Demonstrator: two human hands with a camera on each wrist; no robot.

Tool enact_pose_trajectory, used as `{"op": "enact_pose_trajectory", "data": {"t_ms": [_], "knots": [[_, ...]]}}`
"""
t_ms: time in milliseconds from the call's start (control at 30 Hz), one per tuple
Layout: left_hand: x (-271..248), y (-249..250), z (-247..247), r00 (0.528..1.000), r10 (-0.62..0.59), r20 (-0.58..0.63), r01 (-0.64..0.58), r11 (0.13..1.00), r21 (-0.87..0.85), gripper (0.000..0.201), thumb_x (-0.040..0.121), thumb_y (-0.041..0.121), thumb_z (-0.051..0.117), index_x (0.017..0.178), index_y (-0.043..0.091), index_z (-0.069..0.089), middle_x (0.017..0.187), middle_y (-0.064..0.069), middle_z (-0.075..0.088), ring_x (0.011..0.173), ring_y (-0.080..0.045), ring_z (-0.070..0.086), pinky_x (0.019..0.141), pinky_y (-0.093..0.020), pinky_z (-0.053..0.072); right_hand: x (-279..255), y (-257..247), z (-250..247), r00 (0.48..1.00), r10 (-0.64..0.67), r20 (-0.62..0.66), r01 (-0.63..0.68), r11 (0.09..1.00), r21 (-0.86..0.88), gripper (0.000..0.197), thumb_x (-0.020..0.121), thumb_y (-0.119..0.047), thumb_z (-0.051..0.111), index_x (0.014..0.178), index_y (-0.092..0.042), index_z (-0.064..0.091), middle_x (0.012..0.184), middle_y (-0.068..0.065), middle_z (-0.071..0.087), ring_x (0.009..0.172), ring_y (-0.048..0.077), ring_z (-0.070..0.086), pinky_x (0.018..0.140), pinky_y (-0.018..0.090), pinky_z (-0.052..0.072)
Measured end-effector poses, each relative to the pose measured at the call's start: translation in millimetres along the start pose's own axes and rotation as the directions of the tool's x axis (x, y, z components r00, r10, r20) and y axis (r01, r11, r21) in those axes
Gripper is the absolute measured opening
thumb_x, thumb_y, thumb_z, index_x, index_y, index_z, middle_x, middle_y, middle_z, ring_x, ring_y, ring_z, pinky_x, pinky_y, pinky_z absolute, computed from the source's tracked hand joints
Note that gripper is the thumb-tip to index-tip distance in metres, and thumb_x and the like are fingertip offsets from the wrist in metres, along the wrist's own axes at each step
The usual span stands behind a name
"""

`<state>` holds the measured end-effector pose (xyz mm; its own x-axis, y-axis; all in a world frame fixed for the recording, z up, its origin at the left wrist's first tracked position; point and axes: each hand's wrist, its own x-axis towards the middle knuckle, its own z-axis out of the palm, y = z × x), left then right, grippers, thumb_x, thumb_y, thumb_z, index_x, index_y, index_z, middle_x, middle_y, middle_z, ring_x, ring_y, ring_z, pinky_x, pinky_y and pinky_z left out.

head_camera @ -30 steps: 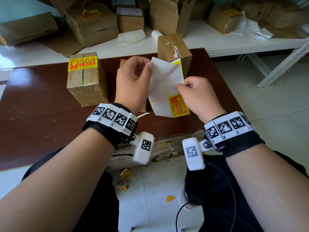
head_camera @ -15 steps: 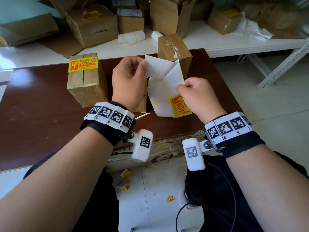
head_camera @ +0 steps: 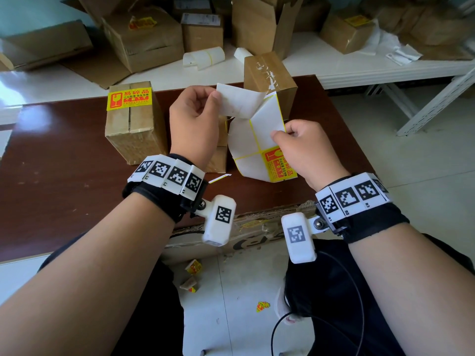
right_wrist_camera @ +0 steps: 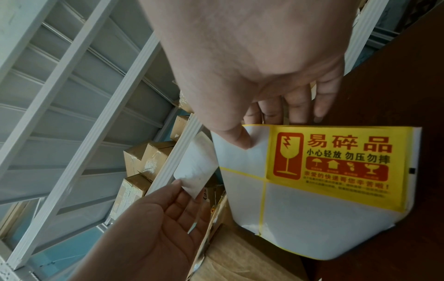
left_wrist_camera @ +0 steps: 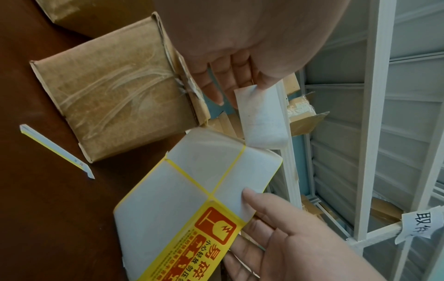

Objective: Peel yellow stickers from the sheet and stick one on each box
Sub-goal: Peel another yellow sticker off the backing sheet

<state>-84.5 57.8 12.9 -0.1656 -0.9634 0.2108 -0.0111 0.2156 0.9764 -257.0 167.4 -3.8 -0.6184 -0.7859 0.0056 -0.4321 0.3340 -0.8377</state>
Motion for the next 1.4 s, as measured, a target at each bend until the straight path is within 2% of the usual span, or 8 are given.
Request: {"op": "enact_pose_trajectory", "data": {"t_ms": [167, 333, 433, 533, 733, 867, 1100, 1400], "knots": [[1.9, -1.6, -0.1, 1.000, -0.019, -0.015, 0.019, 1.000, -0.012, 0.009, 0.096, 0.032, 0.065, 0.089, 0.029, 0.070, 0.087, 0.004, 0.073, 0.081, -0.022, 0.069, 0.083, -0.058, 0.060, 1.7, 1.9, -0.3, 1.000, -0.009, -0.008, 0.009, 1.000, 0.001, 0.040, 0.089, -0.037, 0.065, 0.092, 0.002, 0.067, 0.090, 0.030, 0.067, 0.065, 0.023, 0.049, 0.063, 0.038, 0.039], [2.5, -1.8, -0.8, 0.999, -0.015, -0.035, 0.014, 1.000, -0.028, 0.009, 0.097, 0.029, 0.065, 0.091, 0.025, 0.071, 0.089, 0.002, 0.072, 0.083, -0.018, 0.068, 0.087, -0.059, 0.062, 1.9, 1.9, -0.3, 1.000, -0.012, -0.006, 0.012, 1.000, 0.002, 0.038, 0.090, -0.035, 0.065, 0.089, 0.004, 0.064, 0.072, 0.020, 0.055, 0.063, 0.022, 0.045, 0.062, 0.039, 0.036], [3.9, -2.1, -1.5, 0.999, -0.019, -0.049, 0.017, 0.999, -0.040, 0.010, 0.097, 0.029, 0.065, 0.092, 0.024, 0.071, 0.090, 0.002, 0.073, 0.085, -0.018, 0.069, 0.087, -0.059, 0.062, 2.7, 2.8, -0.8, 1.000, -0.015, -0.006, 0.015, 1.000, 0.005, 0.040, 0.088, -0.036, 0.064, 0.090, 0.004, 0.064, 0.076, 0.025, 0.058, 0.064, 0.023, 0.045, 0.063, 0.040, 0.037], [6.1, -2.2, -1.6, 0.997, -0.019, -0.070, 0.016, 0.998, -0.053, 0.009, 0.096, 0.030, 0.065, 0.090, 0.025, 0.071, 0.089, 0.002, 0.072, 0.084, -0.017, 0.068, 0.088, -0.060, 0.061, 3.0, 3.4, -0.6, 1.000, -0.020, 0.000, 0.020, 1.000, -0.003, 0.040, 0.089, -0.035, 0.064, 0.088, 0.005, 0.061, 0.070, 0.012, 0.049, 0.063, 0.024, 0.042, 0.062, 0.040, 0.034], [6.2, -3.0, -1.3, 0.996, -0.009, -0.086, 0.003, 0.998, -0.069, 0.009, 0.097, 0.027, 0.064, 0.092, 0.023, 0.070, 0.088, 0.004, 0.072, 0.083, -0.014, 0.067, 0.087, -0.058, 0.063, 6.0, 6.4, -1.3, 1.000, -0.005, 0.011, 0.005, 1.000, 0.022, 0.043, 0.089, -0.037, 0.065, 0.089, 0.006, 0.059, 0.073, 0.010, 0.045, 0.064, 0.023, 0.040, 0.063, 0.040, 0.033], [7.9, -2.8, -2.2, 0.995, -0.007, -0.100, -0.001, 0.997, -0.080, 0.009, 0.100, 0.023, 0.064, 0.094, 0.020, 0.070, 0.087, 0.006, 0.070, 0.082, -0.011, 0.067, 0.084, -0.052, 0.065, 9.0, 7.5, -1.0, 0.999, 0.031, 0.026, -0.033, 0.996, 0.084, 0.047, 0.085, -0.039, 0.066, 0.082, 0.005, 0.051, 0.076, 0.009, 0.043, 0.069, 0.021, 0.039, 0.066, 0.040, 0.033], [9.6, -2.9, -3.2, 0.993, -0.009, -0.118, -0.004, 0.994, -0.109, 0.011, 0.103, 0.019, 0.064, 0.094, 0.019, 0.069, 0.084, 0.006, 0.070, 0.080, -0.011, 0.067, 0.076, -0.042, 0.065, 11.9, 7.3, -1.8, 0.997, 0.066, 0.042, -0.070, 0.991, 0.117, 0.059, 0.082, -0.046, 0.067, 0.096, 0.011, 0.059, 0.079, 0.009, 0.050, 0.073, 0.021, 0.046, 0.070, 0.040, 0.038], [9.6, -0.6, -3.9, 0.992, -0.028, -0.120, 0.010, 0.989, -0.149, 0.011, 0.105, 0.015, 0.062, 0.095, 0.017, 0.067, 0.084, 0.007, 0.069, 0.081, -0.011, 0.067, 0.069, -0.028, 0.060, 9.9, 2.9, -6.6, 0.996, 0.074, 0.055, -0.080, 0.990, 0.116, 0.059, 0.083, -0.045, 0.067, 0.099, 0.011, 0.061, 0.081, 0.009, 0.052, 0.075, 0.020, 0.047, 0.072, 0.040, 0.038]]}}
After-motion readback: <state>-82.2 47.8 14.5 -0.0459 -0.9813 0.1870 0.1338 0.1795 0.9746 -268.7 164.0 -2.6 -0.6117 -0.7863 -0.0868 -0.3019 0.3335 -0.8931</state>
